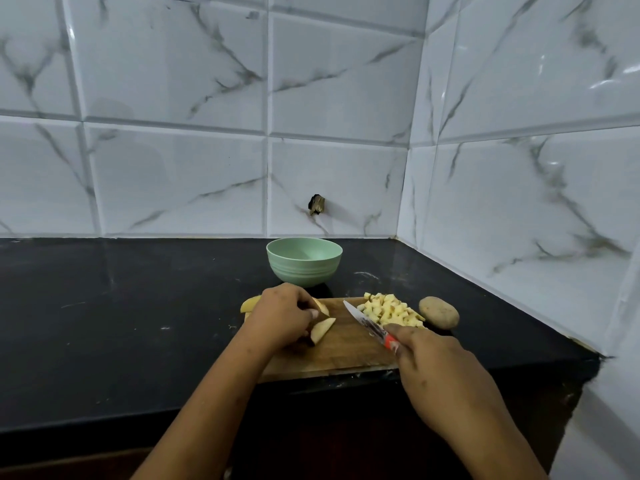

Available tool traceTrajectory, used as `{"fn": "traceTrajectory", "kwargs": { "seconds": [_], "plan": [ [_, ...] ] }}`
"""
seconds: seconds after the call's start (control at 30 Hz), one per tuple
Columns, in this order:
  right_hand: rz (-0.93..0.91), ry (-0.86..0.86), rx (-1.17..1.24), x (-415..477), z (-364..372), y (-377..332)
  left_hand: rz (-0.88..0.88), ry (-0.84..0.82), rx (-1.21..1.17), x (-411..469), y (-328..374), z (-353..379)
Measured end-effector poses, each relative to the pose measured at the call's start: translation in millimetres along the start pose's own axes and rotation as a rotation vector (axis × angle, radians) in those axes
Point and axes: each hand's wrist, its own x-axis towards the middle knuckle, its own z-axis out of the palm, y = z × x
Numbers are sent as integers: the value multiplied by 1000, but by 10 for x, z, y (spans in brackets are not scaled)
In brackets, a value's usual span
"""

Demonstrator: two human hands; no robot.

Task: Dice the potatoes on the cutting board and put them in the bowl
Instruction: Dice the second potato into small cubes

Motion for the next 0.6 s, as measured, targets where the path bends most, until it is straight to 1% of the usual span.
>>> {"fn": "traceTrajectory", "kwargs": {
  "seconds": [0.13,0.2,0.3,0.43,0.53,0.6],
  "plan": [
    [-7,-19,17,-47,18,-50,-60,-172,-90,-74,2,-115],
    [-8,-34,24,-62,30,-73,-70,-210,-136,-105,16,-120],
    [-29,-55,50,-98,76,-136,-87,-155,-155,-105,28,-38],
    [-45,-73,40,-96,153,-188,-51,-114,-154,-93,16,70],
    [-34,-39,22,-81,150,-123,-2,-101,-102,-55,0,47],
    [-26,-27,30,-87,131,-95,49,-98,-17,-5,3,28]
  ]
}}
